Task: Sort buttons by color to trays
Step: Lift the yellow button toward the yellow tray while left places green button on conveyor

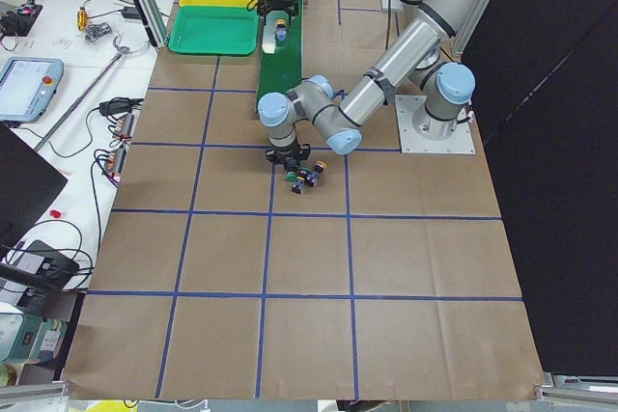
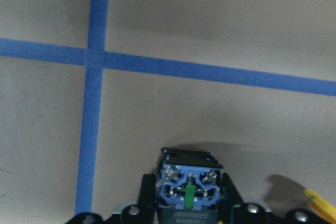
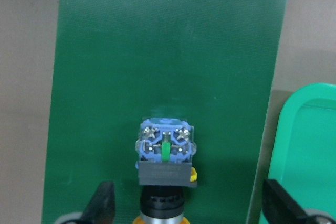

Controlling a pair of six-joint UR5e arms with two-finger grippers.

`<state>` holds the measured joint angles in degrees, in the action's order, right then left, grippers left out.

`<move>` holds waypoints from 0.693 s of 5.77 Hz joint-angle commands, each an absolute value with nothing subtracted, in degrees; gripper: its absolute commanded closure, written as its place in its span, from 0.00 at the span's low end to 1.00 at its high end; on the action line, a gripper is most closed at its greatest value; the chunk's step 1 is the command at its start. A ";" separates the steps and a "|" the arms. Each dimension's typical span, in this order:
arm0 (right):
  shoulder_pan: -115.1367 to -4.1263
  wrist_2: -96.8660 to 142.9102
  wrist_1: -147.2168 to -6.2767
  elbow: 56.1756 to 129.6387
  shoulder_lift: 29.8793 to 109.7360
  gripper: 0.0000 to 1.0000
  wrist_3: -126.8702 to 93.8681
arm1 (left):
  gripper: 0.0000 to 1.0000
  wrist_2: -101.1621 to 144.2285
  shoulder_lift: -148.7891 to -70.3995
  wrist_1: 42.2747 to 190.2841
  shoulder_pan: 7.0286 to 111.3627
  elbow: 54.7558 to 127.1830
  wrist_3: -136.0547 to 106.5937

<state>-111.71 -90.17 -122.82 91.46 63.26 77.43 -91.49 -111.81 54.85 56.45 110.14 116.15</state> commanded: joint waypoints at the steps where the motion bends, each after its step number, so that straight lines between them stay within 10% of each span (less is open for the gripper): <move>1: -109.79 -93.23 -120.95 94.55 63.72 0.00 78.40 | 0.90 -91.05 -110.74 57.80 58.78 105.68 114.45; 2: -107.77 -94.21 -119.98 94.92 64.42 0.08 78.31 | 0.90 -89.66 -108.91 64.27 63.58 101.99 107.30; 4: -104.26 -94.22 -119.36 97.37 66.26 0.57 78.83 | 0.90 -87.90 -106.44 70.48 75.70 99.58 90.87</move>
